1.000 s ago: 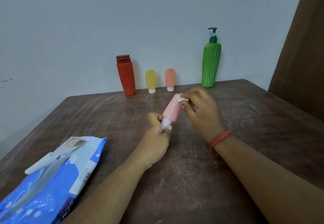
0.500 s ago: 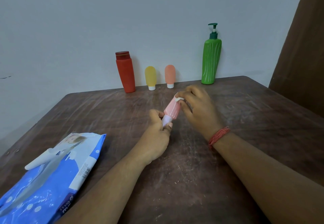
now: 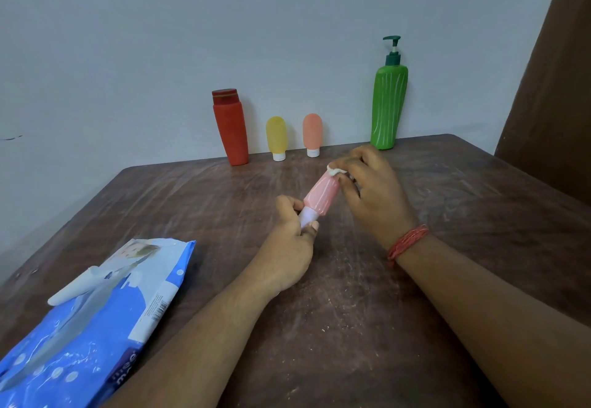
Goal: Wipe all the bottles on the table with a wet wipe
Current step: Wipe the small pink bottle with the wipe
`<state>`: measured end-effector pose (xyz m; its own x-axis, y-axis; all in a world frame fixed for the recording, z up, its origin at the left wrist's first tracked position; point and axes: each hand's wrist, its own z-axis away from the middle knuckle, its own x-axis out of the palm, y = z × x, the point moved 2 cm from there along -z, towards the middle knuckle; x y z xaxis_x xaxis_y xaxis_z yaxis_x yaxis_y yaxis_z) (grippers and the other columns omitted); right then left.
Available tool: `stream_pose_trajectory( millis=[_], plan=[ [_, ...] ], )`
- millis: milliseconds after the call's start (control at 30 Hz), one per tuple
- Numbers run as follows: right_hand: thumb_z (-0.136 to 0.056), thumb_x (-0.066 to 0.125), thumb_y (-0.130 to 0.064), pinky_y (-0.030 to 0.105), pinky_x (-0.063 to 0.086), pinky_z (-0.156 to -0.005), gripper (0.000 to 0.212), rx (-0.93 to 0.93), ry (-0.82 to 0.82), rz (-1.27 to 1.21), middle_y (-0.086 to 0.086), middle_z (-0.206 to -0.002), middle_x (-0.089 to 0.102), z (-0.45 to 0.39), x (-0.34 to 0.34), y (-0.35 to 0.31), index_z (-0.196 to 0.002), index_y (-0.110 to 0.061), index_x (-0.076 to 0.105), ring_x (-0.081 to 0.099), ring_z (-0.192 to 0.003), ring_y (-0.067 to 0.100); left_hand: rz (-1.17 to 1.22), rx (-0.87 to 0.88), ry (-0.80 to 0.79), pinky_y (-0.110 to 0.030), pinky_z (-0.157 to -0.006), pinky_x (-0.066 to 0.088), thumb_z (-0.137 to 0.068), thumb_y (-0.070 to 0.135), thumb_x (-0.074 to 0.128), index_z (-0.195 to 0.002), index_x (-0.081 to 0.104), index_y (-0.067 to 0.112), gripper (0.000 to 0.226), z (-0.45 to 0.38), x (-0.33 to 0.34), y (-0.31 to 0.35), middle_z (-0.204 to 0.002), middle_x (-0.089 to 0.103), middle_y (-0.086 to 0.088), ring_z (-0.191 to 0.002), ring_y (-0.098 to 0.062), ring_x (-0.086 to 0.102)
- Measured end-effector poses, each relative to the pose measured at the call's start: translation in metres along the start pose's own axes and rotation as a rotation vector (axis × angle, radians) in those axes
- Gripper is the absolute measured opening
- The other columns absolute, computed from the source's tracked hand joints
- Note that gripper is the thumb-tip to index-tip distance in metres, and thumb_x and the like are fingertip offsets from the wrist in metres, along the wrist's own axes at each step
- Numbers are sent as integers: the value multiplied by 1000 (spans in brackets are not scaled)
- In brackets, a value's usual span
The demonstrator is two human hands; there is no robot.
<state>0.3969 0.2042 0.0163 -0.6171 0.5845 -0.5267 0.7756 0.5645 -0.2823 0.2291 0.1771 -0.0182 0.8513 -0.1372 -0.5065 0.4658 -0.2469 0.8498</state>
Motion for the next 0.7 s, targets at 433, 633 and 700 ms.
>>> stream_pose_trajectory(
  millis=[433,633,700],
  plan=[
    [-90,60,-11,40,53,-73,18,-29,-78,128,4,-99,58,-1,-1,-6,-104,-11,72,56,-92,22,-163,142,61,-19,-48,34,-104,15,46,-112,30,22,18,4,3,4,-83,48,1,-60,-8,43],
    [-87,60,-11,40,53,-70,19,-205,-228,128,1,-100,62,3,2,-19,-102,-15,72,56,-94,23,-184,169,71,-47,-61,51,-101,10,46,-101,27,29,27,2,2,1,-93,54,-7,-72,-22,55],
    [-86,64,-6,41,53,-69,19,-119,-147,148,2,-96,62,-2,-3,-13,-100,-14,74,56,-92,23,-218,175,85,-42,-60,48,-101,10,47,-103,27,29,27,1,4,0,-89,53,-5,-68,-16,51]
  ],
)
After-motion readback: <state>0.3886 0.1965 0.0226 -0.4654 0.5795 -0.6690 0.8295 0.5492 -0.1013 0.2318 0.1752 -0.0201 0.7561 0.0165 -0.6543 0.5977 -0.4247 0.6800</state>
